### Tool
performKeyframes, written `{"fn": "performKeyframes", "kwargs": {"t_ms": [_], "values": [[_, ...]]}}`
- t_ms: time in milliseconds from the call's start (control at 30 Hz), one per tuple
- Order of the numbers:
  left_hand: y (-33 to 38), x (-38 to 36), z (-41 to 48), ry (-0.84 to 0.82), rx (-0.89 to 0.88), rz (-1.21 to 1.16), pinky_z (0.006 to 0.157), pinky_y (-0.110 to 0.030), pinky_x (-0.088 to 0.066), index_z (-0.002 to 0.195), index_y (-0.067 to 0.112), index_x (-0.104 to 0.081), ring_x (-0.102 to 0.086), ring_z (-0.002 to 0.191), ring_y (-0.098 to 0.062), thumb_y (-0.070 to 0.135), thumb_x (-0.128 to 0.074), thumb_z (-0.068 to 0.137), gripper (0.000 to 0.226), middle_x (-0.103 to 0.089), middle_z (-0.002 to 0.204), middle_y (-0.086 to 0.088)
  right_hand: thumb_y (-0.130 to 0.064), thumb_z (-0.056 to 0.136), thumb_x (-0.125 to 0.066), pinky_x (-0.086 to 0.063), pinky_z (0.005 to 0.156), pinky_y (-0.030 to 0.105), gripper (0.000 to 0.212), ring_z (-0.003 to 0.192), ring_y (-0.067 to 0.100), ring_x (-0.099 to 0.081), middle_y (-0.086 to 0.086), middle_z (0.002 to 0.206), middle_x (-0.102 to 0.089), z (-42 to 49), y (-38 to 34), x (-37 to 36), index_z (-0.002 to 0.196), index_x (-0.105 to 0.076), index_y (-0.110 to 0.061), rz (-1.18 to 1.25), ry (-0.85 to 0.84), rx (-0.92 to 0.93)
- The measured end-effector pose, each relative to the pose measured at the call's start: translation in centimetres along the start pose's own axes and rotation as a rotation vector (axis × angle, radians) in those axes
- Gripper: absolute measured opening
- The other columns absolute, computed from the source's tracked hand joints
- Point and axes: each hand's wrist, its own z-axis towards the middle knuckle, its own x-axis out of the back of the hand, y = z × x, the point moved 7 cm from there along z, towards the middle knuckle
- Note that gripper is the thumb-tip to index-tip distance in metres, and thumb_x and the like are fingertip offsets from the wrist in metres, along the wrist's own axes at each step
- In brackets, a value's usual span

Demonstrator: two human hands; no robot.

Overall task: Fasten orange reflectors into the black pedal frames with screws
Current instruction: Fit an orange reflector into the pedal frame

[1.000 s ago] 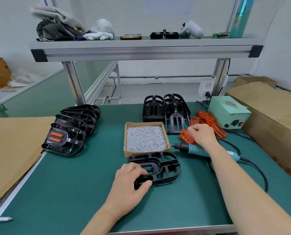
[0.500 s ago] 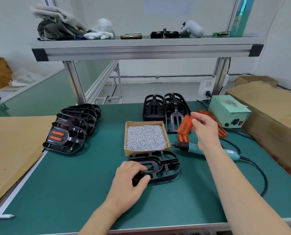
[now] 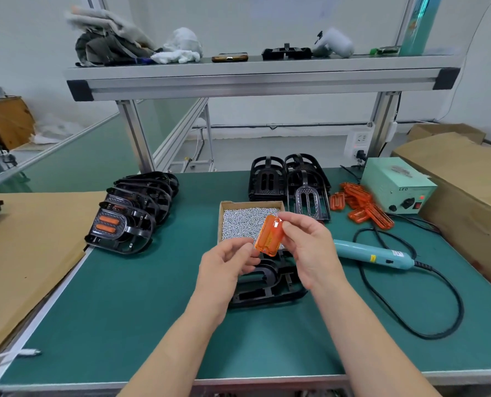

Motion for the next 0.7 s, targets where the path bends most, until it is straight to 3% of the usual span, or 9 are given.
{"fn": "performKeyframes", "kwargs": {"t_ms": [300,533,700], "values": [[-1.1,-0.4,-0.2,-0.042,0.085,-0.125,0.066,-0.022,-0.055,0.097,0.009,-0.071,-0.071,0.076,-0.018,0.009,-0.067,0.091,0.007,-0.076,0.087,-0.012,0.008,0.098,-0.054,-0.055,0.067,0.017,0.019,0.079,0.009,-0.072,0.014,0.103,-0.073,-1.2,1.8,0.2,0.107,-0.068,0.0,0.065,0.02,-0.063],[-1.4,-0.5,-0.4,-0.046,0.126,-0.201,0.064,-0.021,-0.055,0.104,-0.001,-0.067,-0.068,0.07,-0.015,0.006,-0.065,0.091,0.014,-0.074,0.086,-0.013,0.009,0.098,-0.053,-0.056,0.065,0.02,0.019,0.077,0.012,-0.073,0.019,0.106,-0.072,-1.8,2.1,0.3,0.11,-0.067,0.002,0.095,0.016,-0.096],[-1.3,0.3,-0.4,-0.01,0.067,-0.071,0.068,-0.021,-0.053,0.097,0.006,-0.071,-0.068,0.075,-0.016,0.003,-0.065,0.091,0.009,-0.075,0.085,-0.01,0.005,0.098,-0.057,-0.059,0.071,0.024,0.021,0.086,0.017,-0.074,0.019,0.112,-0.073,-2.1,2.3,0.3,0.117,-0.065,0.003,0.063,-0.011,-0.13]]}}
